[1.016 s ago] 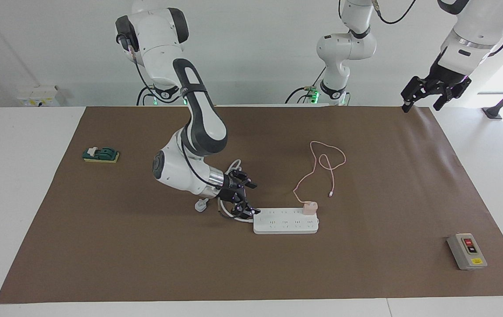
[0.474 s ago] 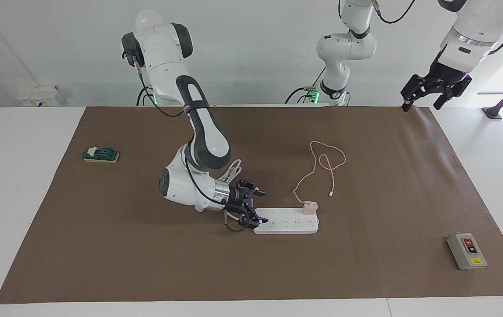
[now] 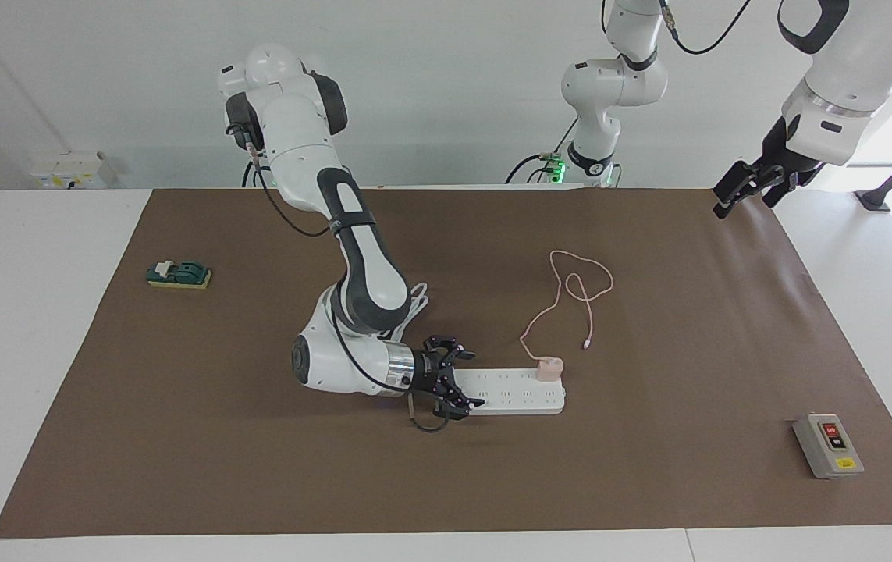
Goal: Unplug charger and place it aside
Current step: 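Hold the strip with the right gripper while the left gripper grasps the pink charger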
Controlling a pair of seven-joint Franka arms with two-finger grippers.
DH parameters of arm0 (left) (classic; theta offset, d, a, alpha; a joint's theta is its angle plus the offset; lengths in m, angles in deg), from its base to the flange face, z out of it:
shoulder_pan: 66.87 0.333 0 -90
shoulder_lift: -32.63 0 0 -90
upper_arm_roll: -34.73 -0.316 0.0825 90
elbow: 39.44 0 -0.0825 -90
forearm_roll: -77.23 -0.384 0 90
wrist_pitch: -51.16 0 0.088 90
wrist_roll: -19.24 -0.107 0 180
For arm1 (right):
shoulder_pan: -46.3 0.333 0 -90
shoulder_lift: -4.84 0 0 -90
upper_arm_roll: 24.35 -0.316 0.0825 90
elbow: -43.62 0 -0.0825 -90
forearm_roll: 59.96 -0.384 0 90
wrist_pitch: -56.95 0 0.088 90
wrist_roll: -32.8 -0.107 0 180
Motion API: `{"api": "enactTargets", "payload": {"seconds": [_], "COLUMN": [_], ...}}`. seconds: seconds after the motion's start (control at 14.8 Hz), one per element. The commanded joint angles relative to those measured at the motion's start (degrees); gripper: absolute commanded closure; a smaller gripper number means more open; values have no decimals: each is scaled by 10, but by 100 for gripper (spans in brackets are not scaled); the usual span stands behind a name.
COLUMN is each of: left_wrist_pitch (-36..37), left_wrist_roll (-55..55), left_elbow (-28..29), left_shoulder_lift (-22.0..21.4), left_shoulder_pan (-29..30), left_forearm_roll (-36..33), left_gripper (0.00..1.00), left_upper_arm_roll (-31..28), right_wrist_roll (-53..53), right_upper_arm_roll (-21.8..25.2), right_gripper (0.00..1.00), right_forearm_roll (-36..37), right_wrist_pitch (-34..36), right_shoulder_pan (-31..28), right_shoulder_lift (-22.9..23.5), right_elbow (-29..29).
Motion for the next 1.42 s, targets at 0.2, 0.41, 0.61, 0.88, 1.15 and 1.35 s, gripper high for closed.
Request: {"api": "enactTargets", "payload": {"seconds": [0.2, 0.41, 0.61, 0.88, 1.15, 1.35], "left_wrist_pitch": [-28, -117, -222, -311, -319, -370], "left_wrist_roll": [337, 538, 670, 771, 825, 873], "left_elbow": [-30, -30, -30, 6, 52, 62], "left_shoulder_lift": [76, 121, 179, 211, 202, 211], "left_shoulder_pan": [-55, -78, -107, -144, -173, -191], "left_forearm_roll": [-2, 25, 25, 6, 4, -4], "left_gripper": [0, 0, 0, 0, 0, 0], "left_upper_arm_roll": [5, 6, 6, 2, 1, 0], "right_wrist_roll": [36, 43, 54, 58, 58, 59], "right_upper_arm_roll": [-2, -1, -1, 3, 3, 2], "right_gripper": [0, 0, 0, 0, 30, 50], "right_forearm_roll": [15, 25, 31, 41, 42, 43], "right_wrist_pitch": [1, -4, -17, -33, -45, -52], "right_shoulder_pan": [-3, -4, -3, 2, 5, 5], "right_shoulder_lift": [20, 21, 28, 34, 34, 33], "right_elbow": [-26, -26, -27, -34, -29, -24]}}
